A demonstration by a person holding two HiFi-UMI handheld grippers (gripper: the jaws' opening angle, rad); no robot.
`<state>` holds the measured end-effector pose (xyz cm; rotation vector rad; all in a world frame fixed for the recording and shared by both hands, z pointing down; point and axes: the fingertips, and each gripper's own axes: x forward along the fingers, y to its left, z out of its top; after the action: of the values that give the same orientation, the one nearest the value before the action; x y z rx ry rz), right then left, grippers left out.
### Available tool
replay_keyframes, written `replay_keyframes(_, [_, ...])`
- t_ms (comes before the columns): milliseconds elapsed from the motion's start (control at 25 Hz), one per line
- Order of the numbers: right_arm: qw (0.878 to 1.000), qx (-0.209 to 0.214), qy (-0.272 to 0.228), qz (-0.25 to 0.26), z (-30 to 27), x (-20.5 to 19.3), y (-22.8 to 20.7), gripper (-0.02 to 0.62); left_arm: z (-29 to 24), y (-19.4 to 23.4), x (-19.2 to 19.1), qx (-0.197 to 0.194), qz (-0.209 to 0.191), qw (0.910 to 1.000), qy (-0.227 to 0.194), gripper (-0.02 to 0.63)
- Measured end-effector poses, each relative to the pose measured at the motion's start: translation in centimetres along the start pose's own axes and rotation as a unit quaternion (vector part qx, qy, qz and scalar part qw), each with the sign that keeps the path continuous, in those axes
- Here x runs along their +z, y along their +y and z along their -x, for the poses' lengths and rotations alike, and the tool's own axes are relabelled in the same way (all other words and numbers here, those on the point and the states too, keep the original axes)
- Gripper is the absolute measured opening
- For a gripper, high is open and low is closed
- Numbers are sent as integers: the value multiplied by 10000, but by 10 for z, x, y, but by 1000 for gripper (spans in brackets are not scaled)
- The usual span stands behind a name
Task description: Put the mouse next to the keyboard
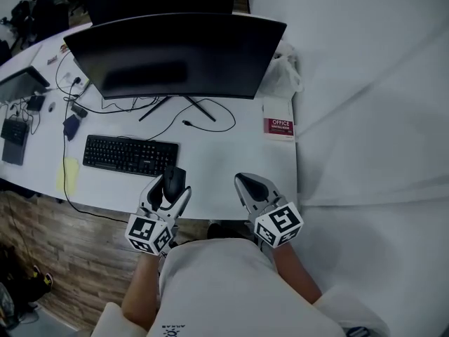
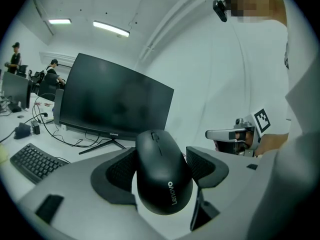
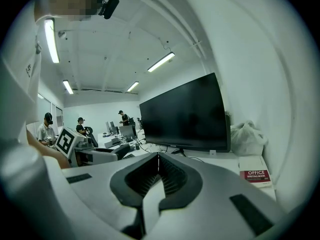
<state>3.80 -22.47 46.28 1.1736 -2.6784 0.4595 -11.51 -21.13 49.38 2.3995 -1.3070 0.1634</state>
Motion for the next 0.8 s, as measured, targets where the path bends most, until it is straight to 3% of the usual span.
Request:
replay_keyframes(360, [9998,178,73,-37,-12,-1,-36,18,-36,7,-15,321,87,9992,238,322])
replay_keyframes(800, [9992,330,227,-47,-15,-15,-49,18,-57,9,-38,556,114,9971,504,322])
